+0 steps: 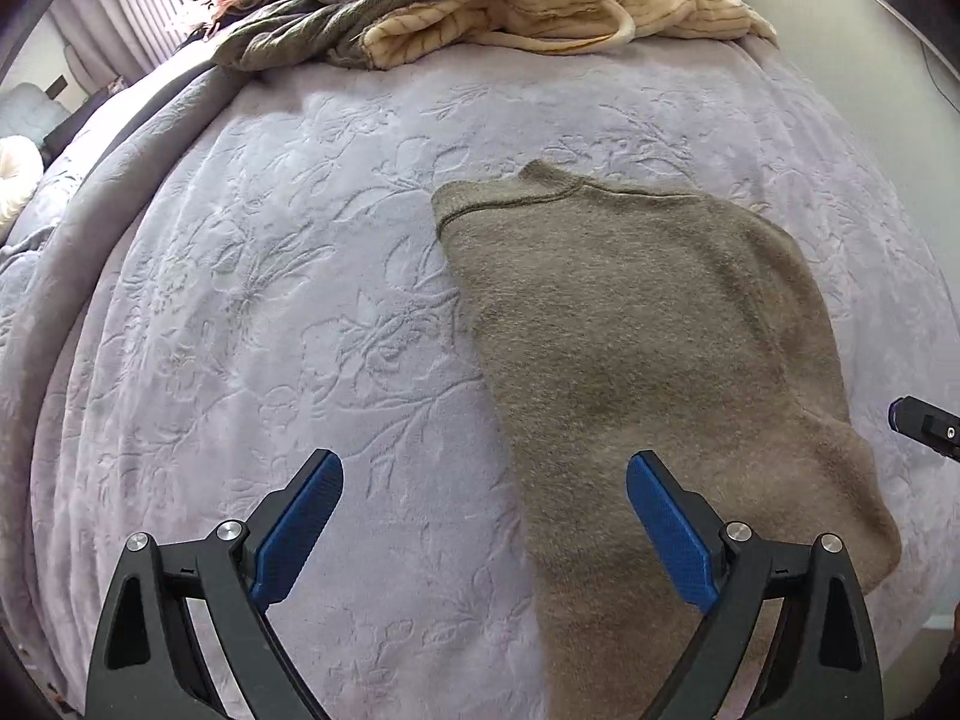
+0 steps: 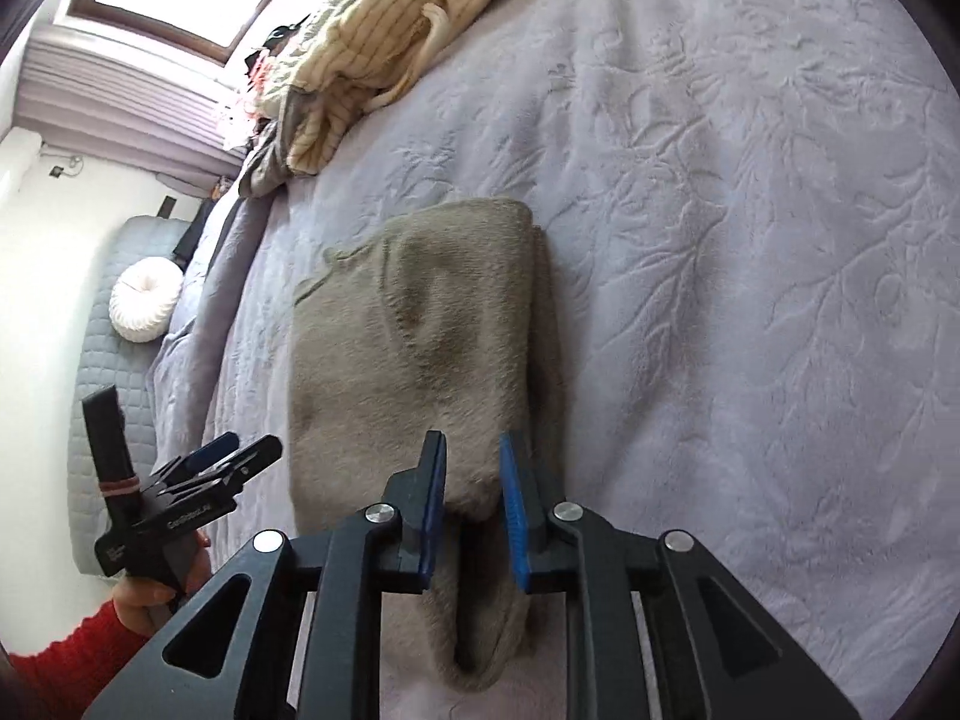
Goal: Fold small clothes
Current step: 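Open the right gripper and withdraw both grippers from the bundle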
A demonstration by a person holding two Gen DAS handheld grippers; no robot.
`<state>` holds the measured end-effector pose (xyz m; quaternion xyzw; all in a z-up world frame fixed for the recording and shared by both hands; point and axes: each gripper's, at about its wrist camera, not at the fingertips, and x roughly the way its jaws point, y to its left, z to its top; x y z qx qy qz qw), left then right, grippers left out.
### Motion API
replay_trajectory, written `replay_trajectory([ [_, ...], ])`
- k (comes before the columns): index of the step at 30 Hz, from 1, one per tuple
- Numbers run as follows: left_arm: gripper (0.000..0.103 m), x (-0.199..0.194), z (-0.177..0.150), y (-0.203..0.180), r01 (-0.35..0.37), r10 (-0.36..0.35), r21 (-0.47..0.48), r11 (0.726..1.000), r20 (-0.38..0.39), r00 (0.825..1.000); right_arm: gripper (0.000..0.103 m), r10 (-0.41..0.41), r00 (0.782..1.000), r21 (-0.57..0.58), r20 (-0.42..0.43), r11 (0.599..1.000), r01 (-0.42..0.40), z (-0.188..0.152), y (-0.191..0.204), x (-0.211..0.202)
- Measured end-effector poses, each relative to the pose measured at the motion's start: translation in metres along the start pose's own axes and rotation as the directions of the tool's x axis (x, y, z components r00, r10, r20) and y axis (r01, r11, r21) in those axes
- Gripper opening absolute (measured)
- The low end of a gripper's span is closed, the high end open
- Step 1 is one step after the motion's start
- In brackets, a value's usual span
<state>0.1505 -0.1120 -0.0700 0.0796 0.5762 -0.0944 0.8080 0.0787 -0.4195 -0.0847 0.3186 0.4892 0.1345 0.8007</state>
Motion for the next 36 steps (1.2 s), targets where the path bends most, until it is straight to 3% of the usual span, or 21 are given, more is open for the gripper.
replay_trajectory([
  [2, 0.096, -0.003, -0.003, -0.014, 0.009, -0.009, 0.029, 1.0, 0.005, 1.0, 0.019, 0.036, 0.999, -0.057, 0.0, 0.998, -0.036, -0.007, 0.02, -0.003],
  [4, 0.096, 0.001, -0.009, -0.028, 0.01, -0.009, 0.055, 0.998, -0.012, 1.0, 0.019, 0.022, 1.0, -0.111, -0.022, 0.994, -0.025, -0.016, 0.036, 0.003],
  [7, 0.096, 0.018, -0.037, -0.048, -0.027, 0.034, 0.12, 0.992, -0.052, 0.998, 0.019, -0.084, 0.993, -0.14, -0.08, 0.988, 0.072, -0.038, 0.031, 0.03],
  [9, 0.096, 0.032, -0.061, -0.05, -0.039, 0.05, 0.144, 0.989, -0.073, 0.996, 0.015, -0.126, 0.985, -0.075, -0.12, 0.99, 0.117, -0.056, 0.005, 0.048],
  [10, 0.097, 0.035, -0.071, -0.047, -0.018, 0.029, 0.128, 0.992, -0.084, 0.996, 0.006, -0.119, 0.985, -0.042, -0.125, 0.993, 0.114, -0.065, -0.006, 0.052],
  [12, 0.102, 0.038, -0.086, -0.036, 0.027, -0.02, 0.072, 0.997, -0.099, 0.995, 0.003, -0.082, 0.993, -0.001, -0.087, 0.997, 0.082, -0.08, -0.02, 0.048],
  [16, 0.103, 0.039, -0.101, -0.019, 0.07, -0.071, -0.01, 0.998, -0.129, 0.989, 0.002, -0.089, 0.994, 0.005, -0.069, 0.996, 0.09, -0.091, -0.019, 0.038],
  [23, 0.103, 0.032, -0.116, -0.019, 0.055, -0.053, 0.01, 0.998, -0.132, 0.99, 0.003, -0.106, 0.989, 0.018, -0.108, 0.994, 0.108, -0.1, -0.015, 0.03],
  [27, 0.103, 0.027, -0.12, -0.016, 0.062, -0.064, -0.018, 0.998, -0.142, 0.988, 0.013, -0.047, 0.994, 0.101, -0.102, 0.993, 0.057, -0.104, -0.013, 0.017],
  [30, 0.103, 0.03, -0.124, -0.013, 0.072, -0.077, -0.037, 0.997, -0.152, 0.985, 0.055, 0.002, 0.997, 0.219, -0.08, 0.976, 0.016, -0.111, -0.024, 0.011],
  [32, 0.103, 0.031, -0.124, -0.005, 0.077, -0.083, -0.046, 0.996, -0.158, 0.984, 0.055, 0.038, 0.998, 0.297, -0.052, 0.955, -0.021, -0.114, -0.036, 0.011],
  [33, 0.103, 0.031, -0.125, -0.004, 0.077, -0.083, -0.045, 0.996, -0.159, 0.984, 0.054, 0.054, 0.998, 0.33, -0.034, 0.943, -0.04, -0.113, -0.04, 0.011],
  [35, 0.103, 0.031, -0.125, -0.003, 0.072, -0.077, -0.037, 0.997, -0.157, 0.985, 0.031, 0.073, 0.997, 0.382, -0.003, 0.922, -0.067, -0.109, -0.046, 0.013],
  [36, 0.103, 0.033, -0.12, 0.0, 0.071, -0.075, -0.03, 0.997, -0.156, 0.985, 0.013, 0.058, 0.998, 0.387, -0.005, 0.921, -0.052, -0.106, -0.046, 0.013],
])
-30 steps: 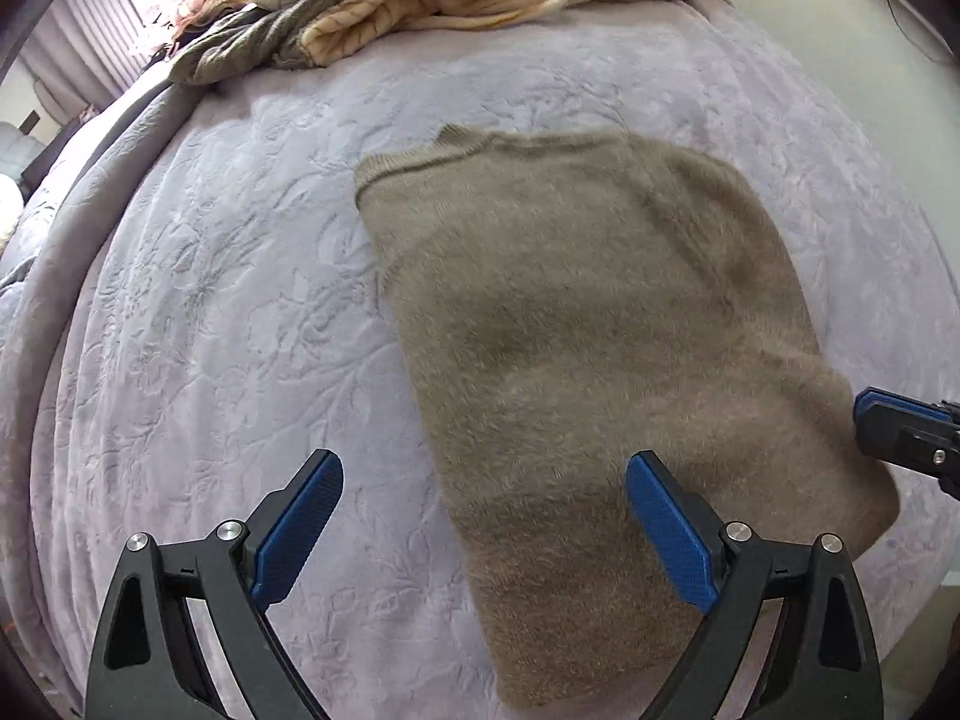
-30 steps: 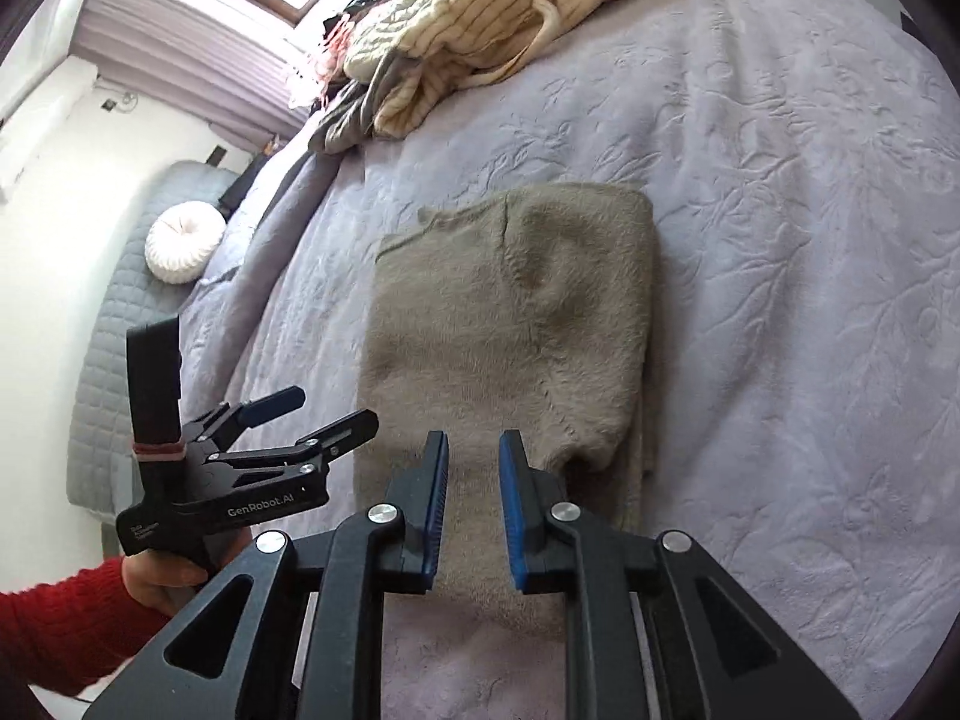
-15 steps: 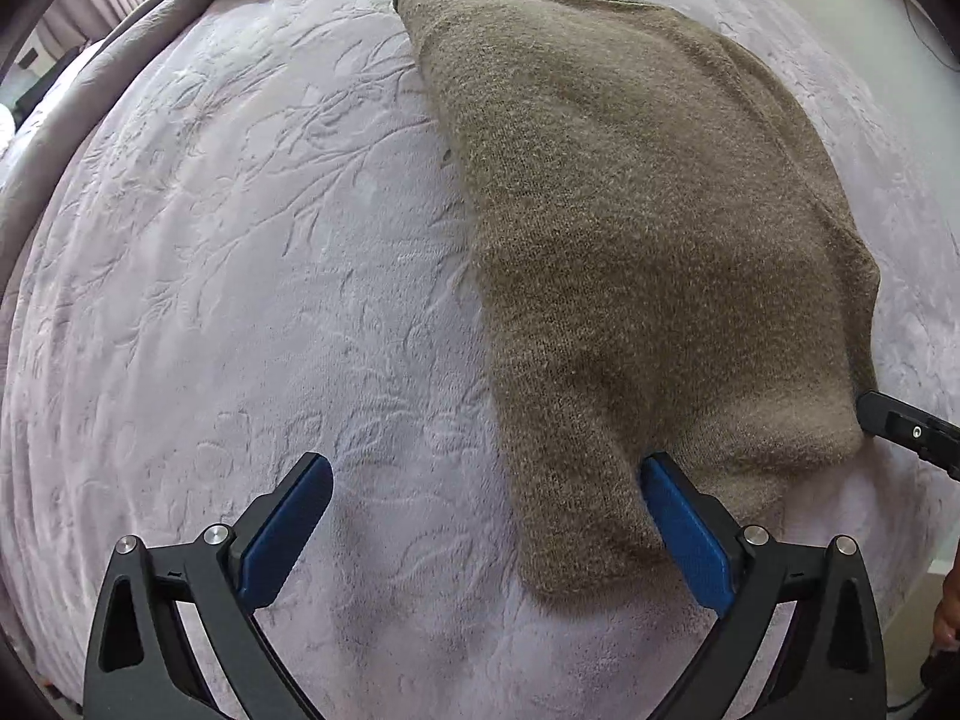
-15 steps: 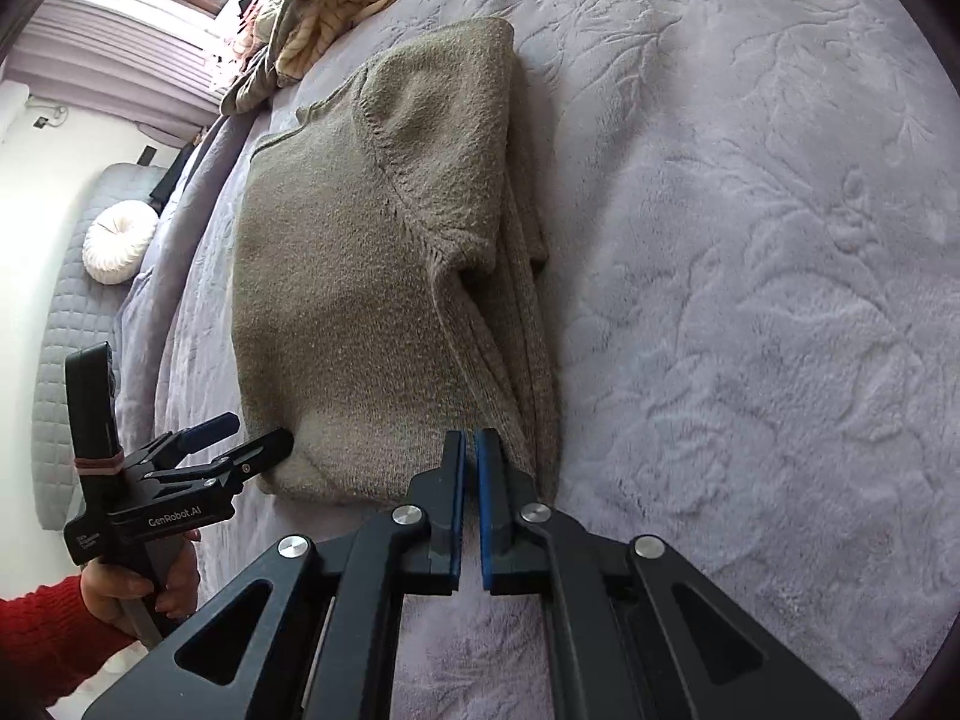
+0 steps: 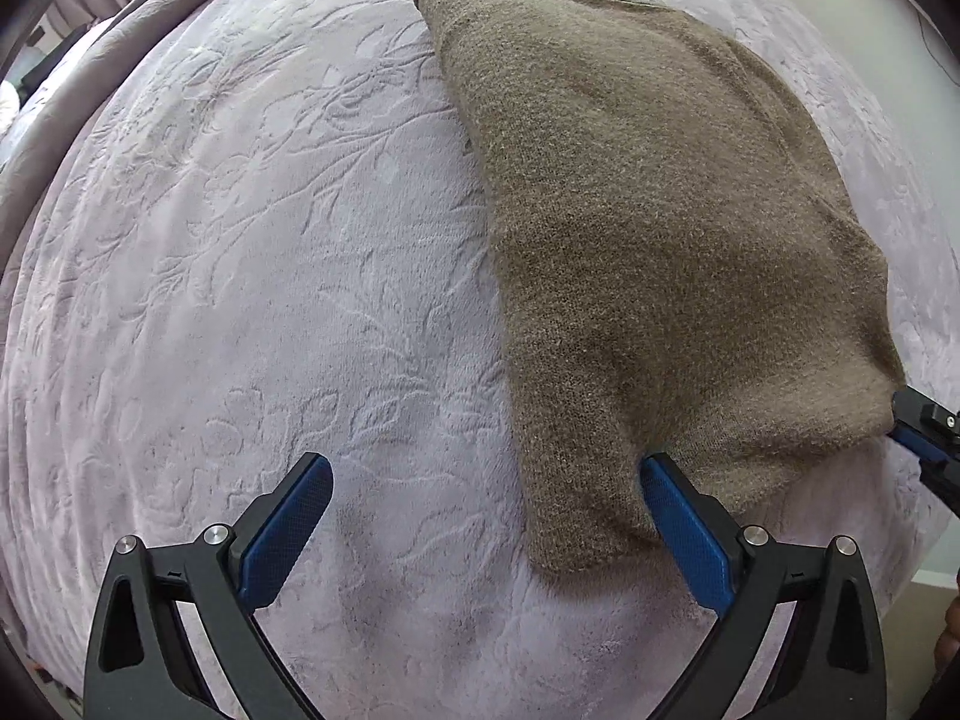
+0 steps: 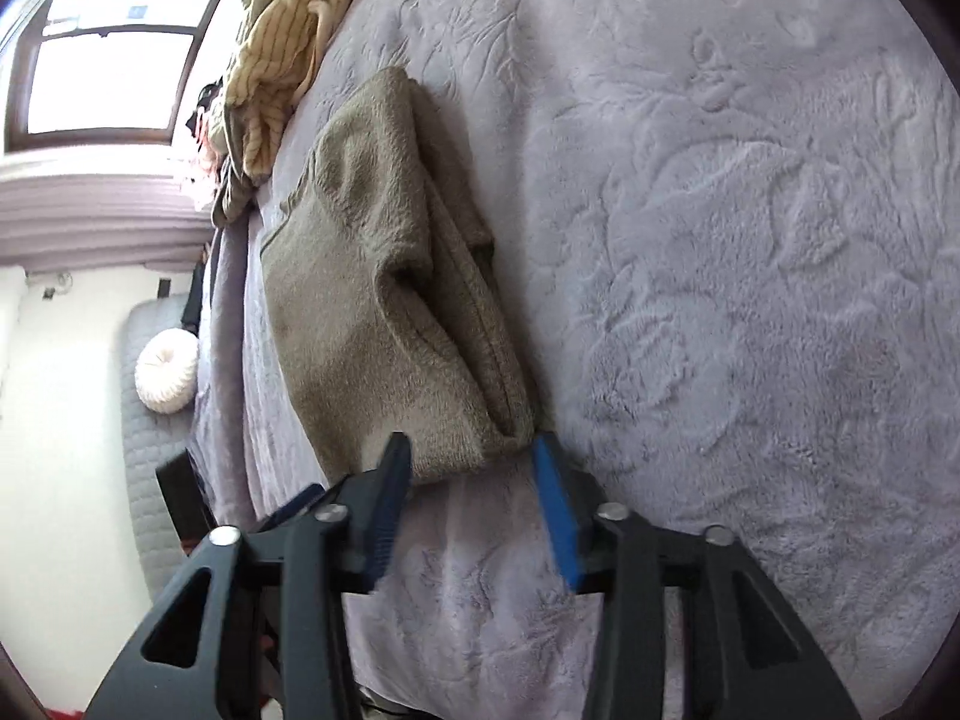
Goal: Fold small clothes
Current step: 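Open the right gripper and withdraw both grippers from the bundle, then lower the right gripper to the sweater bundle edge and close it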
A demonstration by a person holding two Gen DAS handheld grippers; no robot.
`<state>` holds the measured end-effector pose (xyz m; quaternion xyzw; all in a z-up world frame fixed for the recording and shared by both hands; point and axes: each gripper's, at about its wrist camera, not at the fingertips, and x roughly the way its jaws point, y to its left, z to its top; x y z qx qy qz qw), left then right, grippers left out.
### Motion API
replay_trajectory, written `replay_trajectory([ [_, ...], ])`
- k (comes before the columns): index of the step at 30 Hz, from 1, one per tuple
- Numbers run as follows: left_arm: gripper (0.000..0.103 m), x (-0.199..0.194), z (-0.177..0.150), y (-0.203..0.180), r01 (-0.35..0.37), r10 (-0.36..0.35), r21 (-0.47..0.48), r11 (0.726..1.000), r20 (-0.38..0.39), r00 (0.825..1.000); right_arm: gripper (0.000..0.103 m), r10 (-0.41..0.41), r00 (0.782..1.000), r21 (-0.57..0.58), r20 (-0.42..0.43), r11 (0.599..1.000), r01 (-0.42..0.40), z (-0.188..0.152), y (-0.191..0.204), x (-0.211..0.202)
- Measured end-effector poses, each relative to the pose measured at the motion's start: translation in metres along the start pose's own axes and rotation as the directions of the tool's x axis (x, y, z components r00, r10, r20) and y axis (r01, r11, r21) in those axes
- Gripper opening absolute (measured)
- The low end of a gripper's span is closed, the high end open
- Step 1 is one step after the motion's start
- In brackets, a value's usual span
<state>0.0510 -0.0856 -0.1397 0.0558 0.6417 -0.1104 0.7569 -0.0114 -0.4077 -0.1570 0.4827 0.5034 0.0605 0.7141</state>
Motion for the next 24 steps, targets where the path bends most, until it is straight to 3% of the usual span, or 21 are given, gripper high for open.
replay_trajectory([
  [2, 0.103, -0.003, 0.001, 0.001, -0.001, 0.001, 0.006, 1.0, 0.001, 1.0, 0.013, -0.027, 0.999, -0.051, 0.018, 0.998, 0.027, 0.001, 0.011, -0.003],
  [5, 0.103, -0.001, -0.001, 0.005, 0.009, -0.009, 0.004, 1.0, -0.002, 1.0, 0.013, -0.174, 0.985, -0.163, 0.013, 0.971, 0.174, -0.001, 0.018, 0.006],
  [7, 0.103, 0.003, -0.004, 0.008, 0.015, -0.015, 0.002, 1.0, -0.011, 1.0, 0.013, -0.229, 0.973, -0.18, -0.01, 0.958, 0.223, -0.002, 0.007, 0.016],
  [16, 0.103, -0.009, -0.016, 0.018, 0.012, -0.012, 0.007, 1.0, -0.03, 0.999, 0.018, -0.235, 0.971, -0.163, -0.029, 0.96, 0.228, -0.002, 0.006, 0.009],
  [21, 0.103, -0.018, -0.016, 0.023, -0.03, 0.032, 0.049, 0.998, -0.045, 0.998, 0.018, -0.29, 0.957, -0.185, -0.025, 0.942, 0.28, -0.005, 0.018, 0.003],
  [24, 0.103, -0.022, -0.021, 0.03, -0.019, 0.02, 0.027, 0.999, -0.057, 0.998, 0.018, -0.303, 0.953, -0.181, -0.026, 0.939, 0.293, -0.007, 0.017, -0.004],
])
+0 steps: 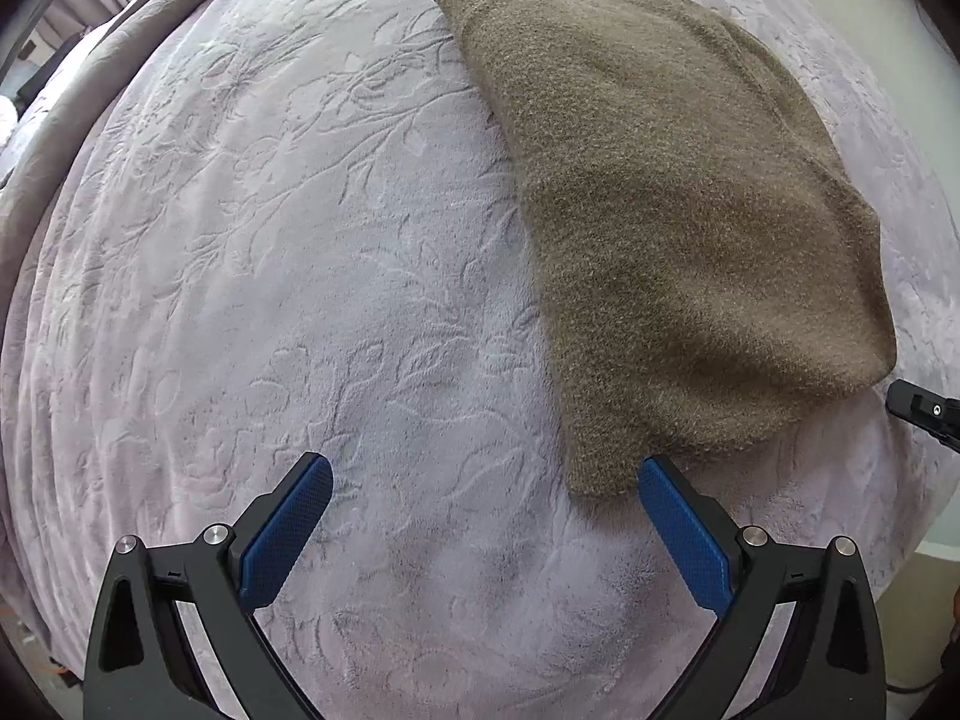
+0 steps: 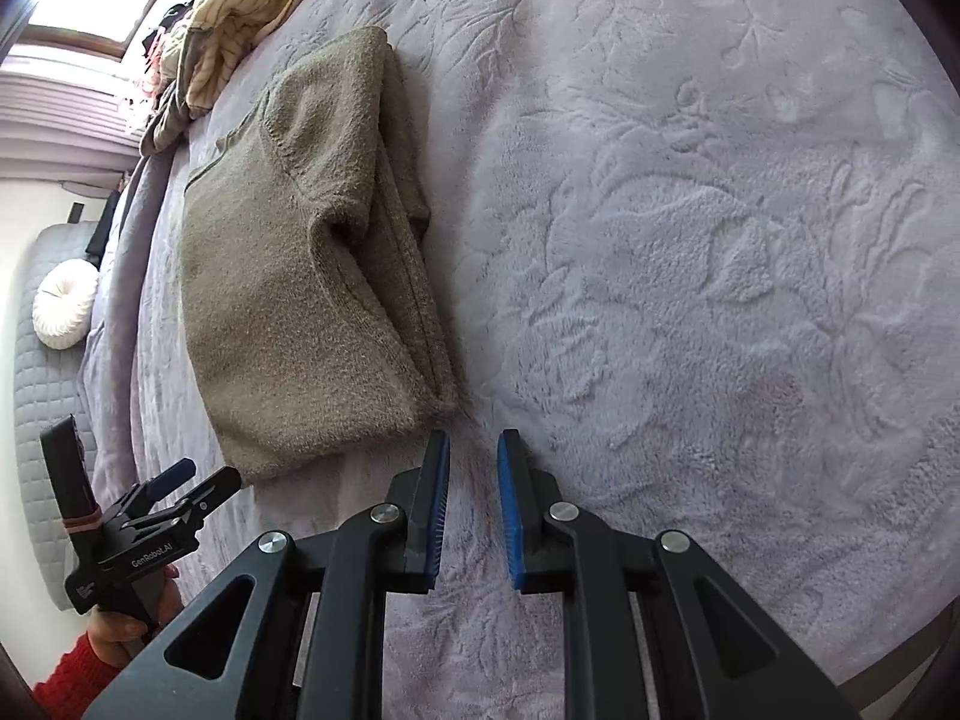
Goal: Fold small clothes
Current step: 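Lower the right gripper to the sweater bundle edge and close it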
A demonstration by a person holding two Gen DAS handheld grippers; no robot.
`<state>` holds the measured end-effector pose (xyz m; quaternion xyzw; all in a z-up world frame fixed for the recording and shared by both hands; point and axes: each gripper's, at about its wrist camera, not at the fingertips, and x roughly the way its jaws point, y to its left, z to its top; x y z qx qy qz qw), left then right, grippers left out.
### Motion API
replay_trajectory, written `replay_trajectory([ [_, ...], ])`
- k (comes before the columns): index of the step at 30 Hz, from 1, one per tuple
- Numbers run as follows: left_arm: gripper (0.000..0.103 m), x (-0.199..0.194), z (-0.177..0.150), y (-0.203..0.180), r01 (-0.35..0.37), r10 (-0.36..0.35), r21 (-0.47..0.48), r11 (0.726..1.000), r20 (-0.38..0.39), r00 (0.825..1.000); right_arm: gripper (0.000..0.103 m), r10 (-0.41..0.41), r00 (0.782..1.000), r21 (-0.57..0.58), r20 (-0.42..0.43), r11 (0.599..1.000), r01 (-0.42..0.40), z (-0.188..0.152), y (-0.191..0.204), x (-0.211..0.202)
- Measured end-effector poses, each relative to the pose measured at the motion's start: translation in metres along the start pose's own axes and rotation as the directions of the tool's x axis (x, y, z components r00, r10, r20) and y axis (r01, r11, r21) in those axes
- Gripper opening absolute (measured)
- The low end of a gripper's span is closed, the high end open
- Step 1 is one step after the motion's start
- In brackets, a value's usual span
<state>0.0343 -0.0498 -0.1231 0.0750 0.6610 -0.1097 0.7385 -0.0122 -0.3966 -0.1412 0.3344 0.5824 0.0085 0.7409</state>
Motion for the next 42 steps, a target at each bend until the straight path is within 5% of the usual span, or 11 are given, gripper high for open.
replay_trajectory([
  [3, 0.103, -0.002, -0.008, 0.01, 0.01, -0.01, -0.027, 1.0, -0.003, 1.0, 0.022, -0.008, 1.0, 0.011, 0.002, 1.0, 0.008, -0.001, -0.003, -0.008],
  [7, 0.103, -0.005, -0.006, 0.02, 0.024, -0.024, -0.051, 0.998, 0.001, 1.0, 0.047, -0.02, 1.0, 0.009, 0.008, 1.0, 0.02, 0.002, -0.002, -0.015],
  [27, 0.103, -0.038, 0.064, 0.014, 0.07, -0.065, -0.083, 0.994, 0.069, 0.996, 0.047, 0.022, 0.999, -0.081, 0.031, 0.997, -0.019, 0.052, 0.034, -0.015],
  [37, 0.103, -0.023, 0.096, 0.019, 0.11, -0.101, -0.138, 0.984, 0.067, 0.993, 0.048, 0.032, 0.999, -0.13, 0.013, 0.991, -0.03, 0.082, 0.04, -0.005],
  [42, 0.103, -0.023, 0.113, 0.026, 0.177, -0.163, -0.182, 0.967, 0.088, 0.983, 0.048, 0.095, 0.995, -0.114, -0.002, 0.989, -0.094, 0.105, 0.039, 0.004],
])
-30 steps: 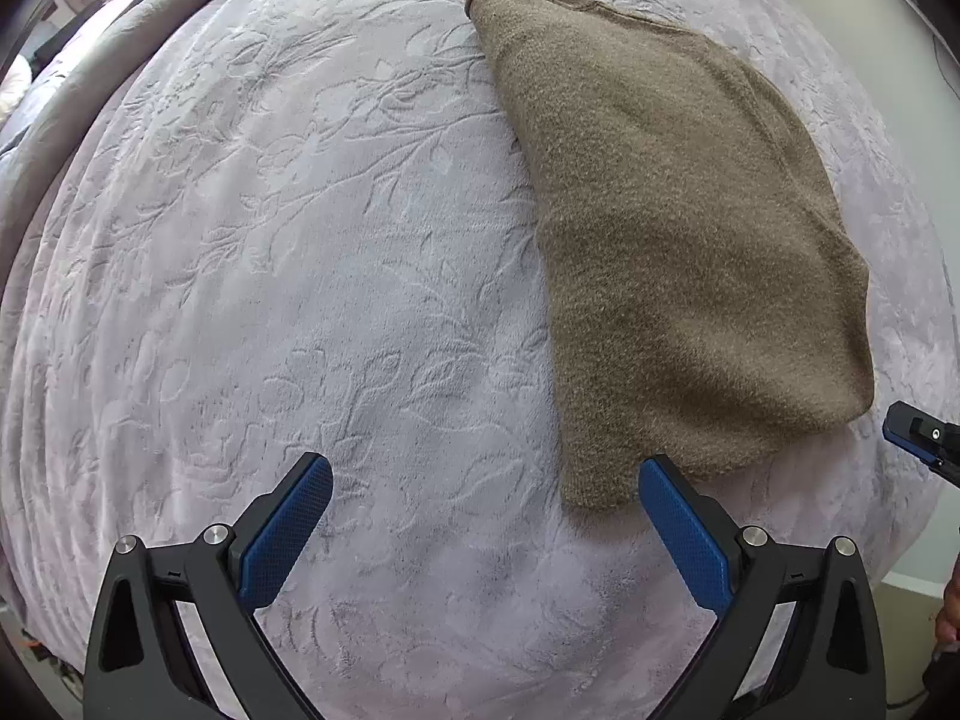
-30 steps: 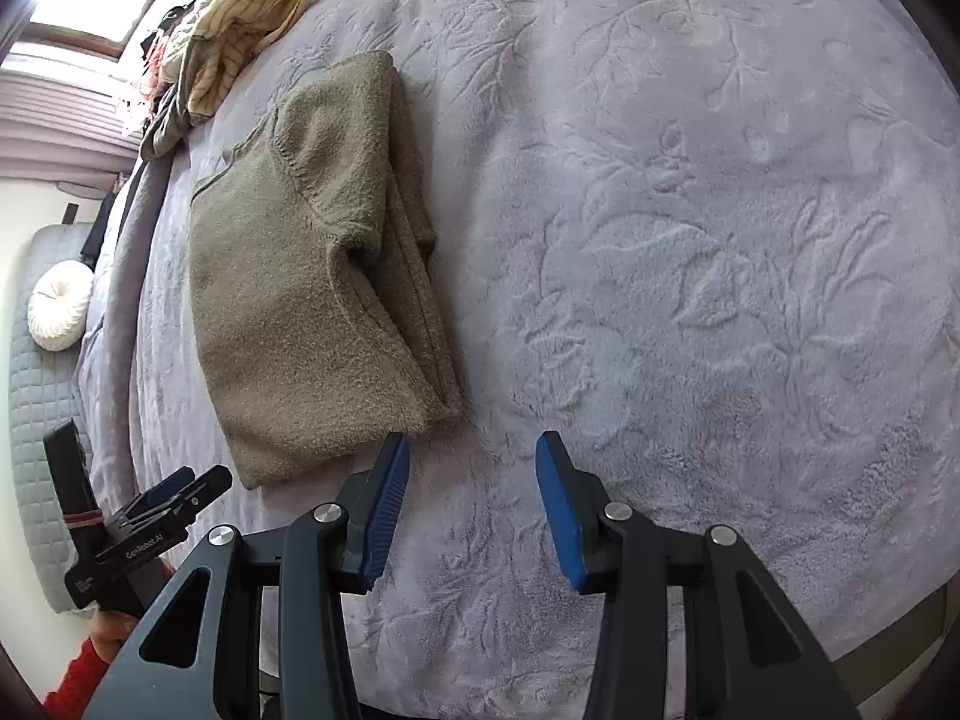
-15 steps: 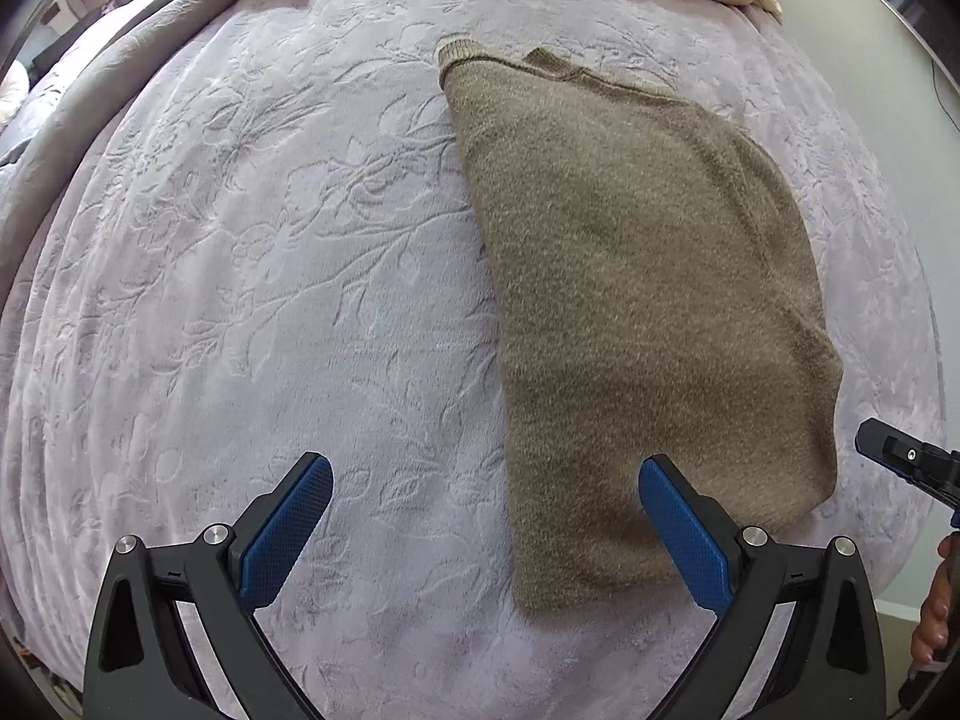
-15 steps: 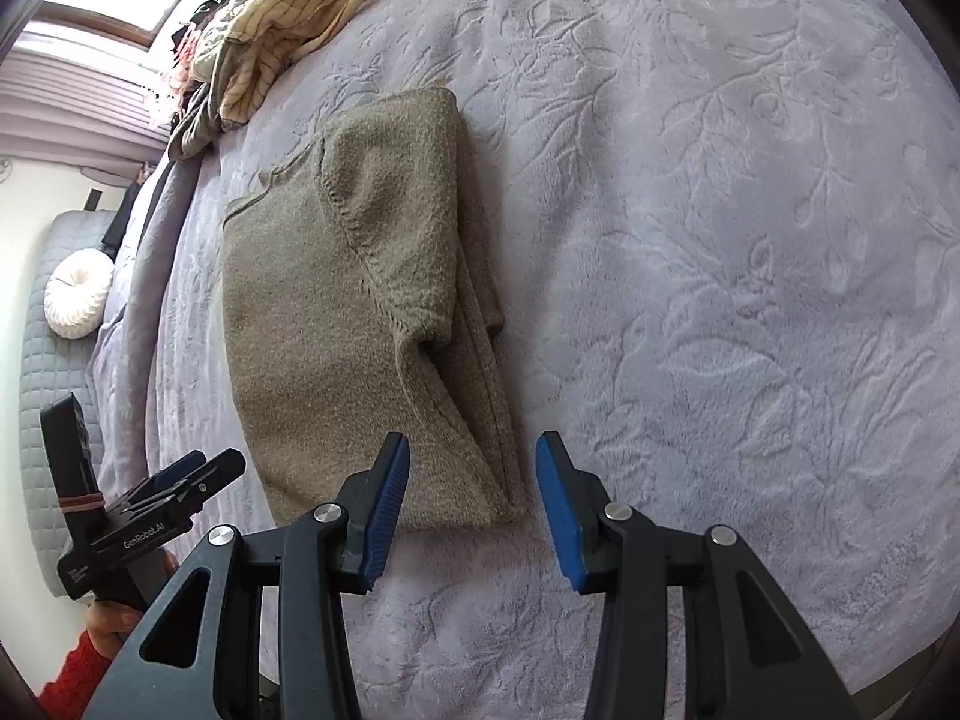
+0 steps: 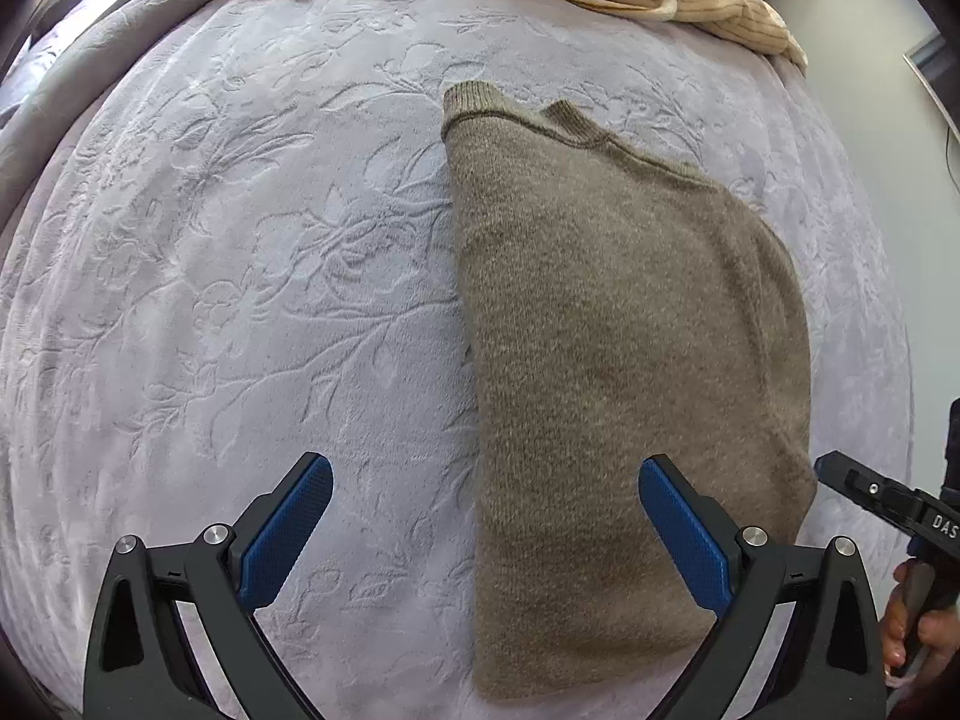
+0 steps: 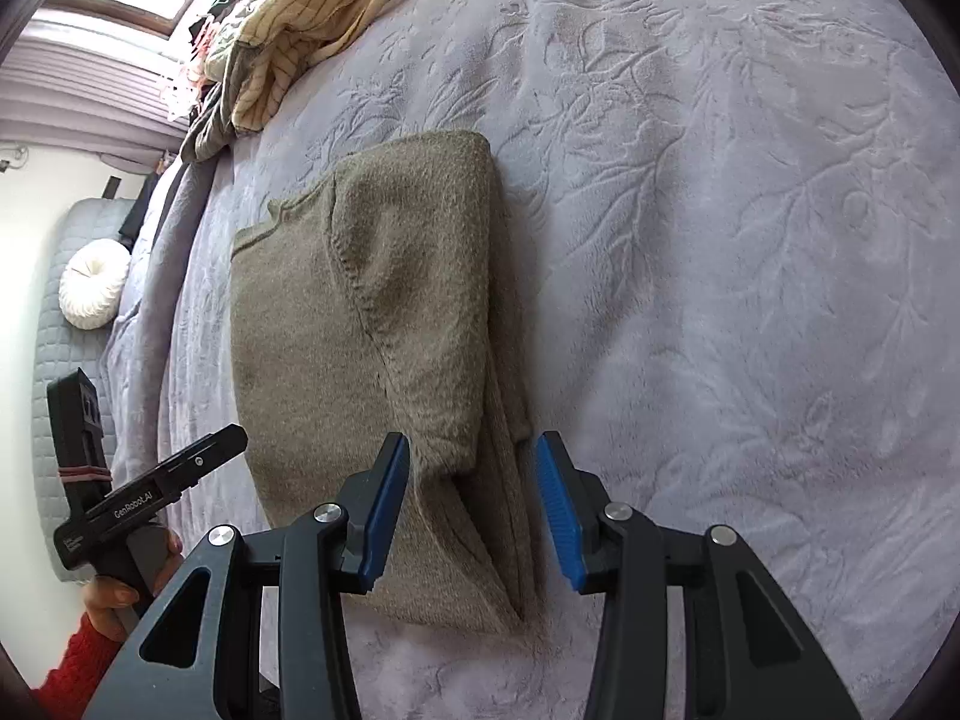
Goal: Fold small clothes
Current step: 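Lower the right gripper to the sweater bundle edge and close it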
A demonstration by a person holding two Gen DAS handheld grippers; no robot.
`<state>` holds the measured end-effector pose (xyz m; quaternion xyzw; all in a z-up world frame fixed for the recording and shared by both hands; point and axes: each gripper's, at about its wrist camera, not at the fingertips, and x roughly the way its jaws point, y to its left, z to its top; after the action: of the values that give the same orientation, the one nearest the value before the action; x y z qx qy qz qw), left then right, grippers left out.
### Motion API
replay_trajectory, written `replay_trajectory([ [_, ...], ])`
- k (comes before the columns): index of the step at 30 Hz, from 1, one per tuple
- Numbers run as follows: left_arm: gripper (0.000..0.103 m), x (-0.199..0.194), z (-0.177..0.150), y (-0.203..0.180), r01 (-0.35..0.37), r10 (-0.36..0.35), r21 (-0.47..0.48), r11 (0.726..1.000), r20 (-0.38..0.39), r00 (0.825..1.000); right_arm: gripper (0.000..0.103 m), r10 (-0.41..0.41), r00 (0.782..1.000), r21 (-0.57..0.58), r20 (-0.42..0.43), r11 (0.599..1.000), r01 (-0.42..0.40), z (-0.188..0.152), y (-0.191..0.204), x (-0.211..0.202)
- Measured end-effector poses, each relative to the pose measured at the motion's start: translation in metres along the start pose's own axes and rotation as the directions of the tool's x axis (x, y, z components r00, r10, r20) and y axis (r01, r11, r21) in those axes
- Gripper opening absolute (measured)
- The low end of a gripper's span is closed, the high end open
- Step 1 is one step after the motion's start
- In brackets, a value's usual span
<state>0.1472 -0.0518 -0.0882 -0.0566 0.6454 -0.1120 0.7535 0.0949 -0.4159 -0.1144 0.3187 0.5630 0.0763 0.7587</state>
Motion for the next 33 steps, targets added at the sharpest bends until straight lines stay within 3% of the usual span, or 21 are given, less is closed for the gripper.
replay_trajectory([
  [2, 0.103, -0.003, 0.009, -0.003, 0.037, -0.037, -0.016, 0.999, 0.027, 0.999, 0.047, 0.015, 1.0, -0.001, 0.005, 1.0, -0.015, 0.01, 0.0, 0.003],
  [3, 0.101, -0.006, 0.012, -0.006, 0.058, -0.057, -0.015, 0.998, 0.041, 0.998, 0.04, 0.012, 1.0, -0.01, 0.014, 1.0, -0.012, 0.015, 0.002, 0.004],
  [4, 0.099, -0.009, 0.015, -0.01, 0.081, -0.08, -0.011, 0.997, 0.056, 0.995, 0.02, 0.005, 1.0, -0.02, 0.018, 1.0, -0.004, 0.019, 0.004, 0.005],
  [5, 0.093, -0.012, 0.018, -0.013, 0.099, -0.098, -0.003, 0.995, 0.071, 0.993, 0.012, -0.004, 1.0, -0.031, 0.02, 1.0, 0.005, 0.024, 0.007, 0.006],
  [7, 0.086, -0.016, 0.022, -0.021, 0.124, -0.126, 0.025, 0.992, 0.079, 0.989, 0.009, 0.0, 1.0, -0.051, 0.029, 0.999, 0.001, 0.031, 0.013, 0.006],
  [9, 0.067, -0.011, 0.025, -0.031, 0.146, -0.15, 0.058, 0.988, 0.061, 0.987, 0.008, 0.011, 1.0, -0.081, 0.023, 0.997, -0.009, 0.034, 0.021, 0.008],
  [11, 0.062, -0.001, 0.023, -0.035, 0.145, -0.148, 0.083, 0.986, 0.029, 0.989, 0.008, -0.01, 1.0, -0.121, 0.01, 0.993, 0.011, 0.037, 0.029, 0.014],
  [14, 0.062, 0.018, 0.024, -0.041, 0.112, -0.115, 0.104, 0.988, 0.023, 0.993, 0.008, -0.058, 0.998, -0.154, -0.033, 0.987, 0.052, 0.039, 0.03, 0.033],
  [16, 0.062, 0.026, 0.027, -0.039, 0.115, -0.118, 0.096, 0.989, 0.018, 0.993, 0.001, -0.075, 0.996, -0.141, -0.053, 0.988, 0.067, 0.042, 0.023, 0.046],
  [20, 0.062, 0.03, 0.029, -0.039, 0.104, -0.107, 0.114, 0.988, 0.017, 0.994, 0.0, -0.062, 0.997, -0.11, -0.054, 0.992, 0.055, 0.051, 0.012, 0.058],
  [25, 0.062, 0.024, 0.026, -0.053, 0.032, -0.037, 0.148, 0.989, 0.035, 0.999, 0.0, -0.038, 0.998, -0.099, -0.048, 0.995, 0.033, 0.049, 0.011, 0.046],
  [26, 0.064, 0.021, 0.025, -0.051, 0.01, -0.016, 0.139, 0.99, 0.039, 0.999, 0.0, -0.026, 0.999, -0.098, -0.046, 0.995, 0.022, 0.048, 0.01, 0.041],
  [29, 0.081, 0.015, 0.027, -0.037, -0.052, 0.046, 0.086, 0.995, 0.062, 0.997, 0.003, 0.001, 0.999, -0.074, -0.044, 0.997, -0.005, 0.044, -0.001, 0.028],
  [33, 0.081, 0.015, 0.029, -0.017, -0.055, 0.054, 0.023, 0.998, 0.044, 0.998, 0.004, 0.036, 0.998, -0.028, -0.052, 0.999, -0.038, 0.041, -0.02, 0.018],
])
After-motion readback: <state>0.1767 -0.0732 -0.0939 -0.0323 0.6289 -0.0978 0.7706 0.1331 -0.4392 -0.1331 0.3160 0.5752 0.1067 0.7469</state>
